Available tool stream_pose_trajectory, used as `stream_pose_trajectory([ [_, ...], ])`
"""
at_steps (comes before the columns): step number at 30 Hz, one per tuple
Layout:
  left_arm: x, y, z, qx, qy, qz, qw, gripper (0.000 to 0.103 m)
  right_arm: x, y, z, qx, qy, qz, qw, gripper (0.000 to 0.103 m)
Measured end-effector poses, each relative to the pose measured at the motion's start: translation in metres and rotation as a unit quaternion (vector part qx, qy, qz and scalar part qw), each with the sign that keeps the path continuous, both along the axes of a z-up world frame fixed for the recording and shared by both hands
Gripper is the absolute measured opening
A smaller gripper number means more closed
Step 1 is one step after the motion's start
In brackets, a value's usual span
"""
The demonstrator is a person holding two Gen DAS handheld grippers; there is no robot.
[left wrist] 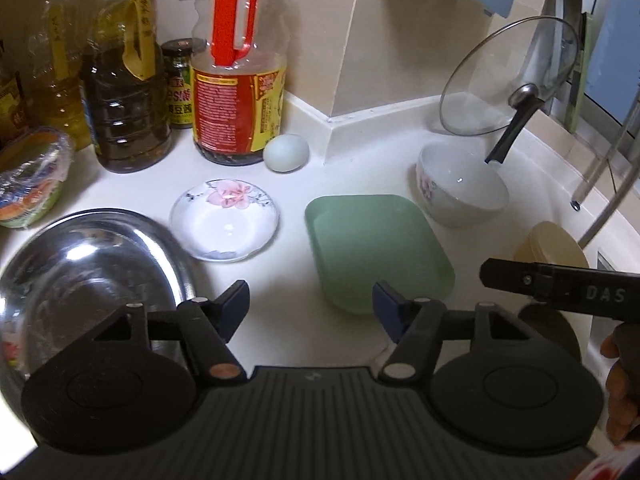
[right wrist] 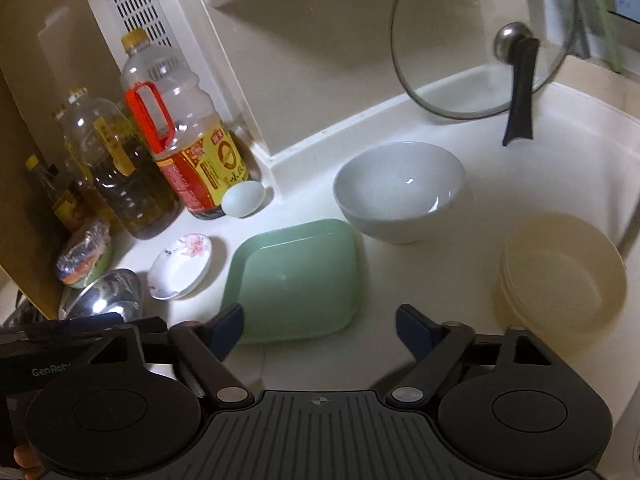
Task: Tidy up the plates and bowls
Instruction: 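Reach the right gripper to the green square plate and grasp its rim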
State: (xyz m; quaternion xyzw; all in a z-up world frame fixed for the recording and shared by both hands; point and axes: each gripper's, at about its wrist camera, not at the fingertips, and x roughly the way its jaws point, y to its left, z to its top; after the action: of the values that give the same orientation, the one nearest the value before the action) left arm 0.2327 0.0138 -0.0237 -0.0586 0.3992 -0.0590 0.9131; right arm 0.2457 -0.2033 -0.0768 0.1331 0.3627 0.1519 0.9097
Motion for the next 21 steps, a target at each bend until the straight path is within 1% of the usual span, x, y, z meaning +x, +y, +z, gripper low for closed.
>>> stream_pose_trajectory([
  [1,0.004,-0.003,-0.002,-0.001,0.001,0.002,1.0000,0.058,0.007,-0.001,-0.002,-0.001,0.005,0.005,1.000,0.076],
  [5,0.021,-0.012,-0.016,0.001,0.019,0.015,0.9997,0.052,0.033,-0.002,-0.008,-0.006,0.025,0.025,0.999,0.074],
  [8,0.033,-0.016,-0.027,0.004,0.032,0.026,0.9991,0.043,0.051,0.000,-0.015,-0.013,0.043,0.040,0.998,0.070],
  [10,0.041,-0.017,-0.035,0.004,0.044,0.034,0.9985,0.035,0.063,0.002,-0.020,-0.018,0.057,0.050,0.997,0.059],
  [13,0.051,-0.016,-0.044,-0.003,0.057,0.048,0.9972,0.034,0.080,0.003,-0.027,-0.018,0.086,0.056,0.995,0.050],
  [17,0.060,-0.015,-0.051,-0.005,0.065,0.057,0.9962,0.033,0.093,0.003,-0.032,-0.015,0.101,0.056,0.993,0.043],
  [19,0.064,-0.016,-0.053,-0.006,0.068,0.059,0.9959,0.029,0.099,0.005,-0.034,-0.019,0.106,0.055,0.993,0.037],
  [21,0.067,-0.016,-0.054,-0.009,0.070,0.060,0.9957,0.029,0.103,0.005,-0.037,-0.020,0.114,0.052,0.992,0.033],
])
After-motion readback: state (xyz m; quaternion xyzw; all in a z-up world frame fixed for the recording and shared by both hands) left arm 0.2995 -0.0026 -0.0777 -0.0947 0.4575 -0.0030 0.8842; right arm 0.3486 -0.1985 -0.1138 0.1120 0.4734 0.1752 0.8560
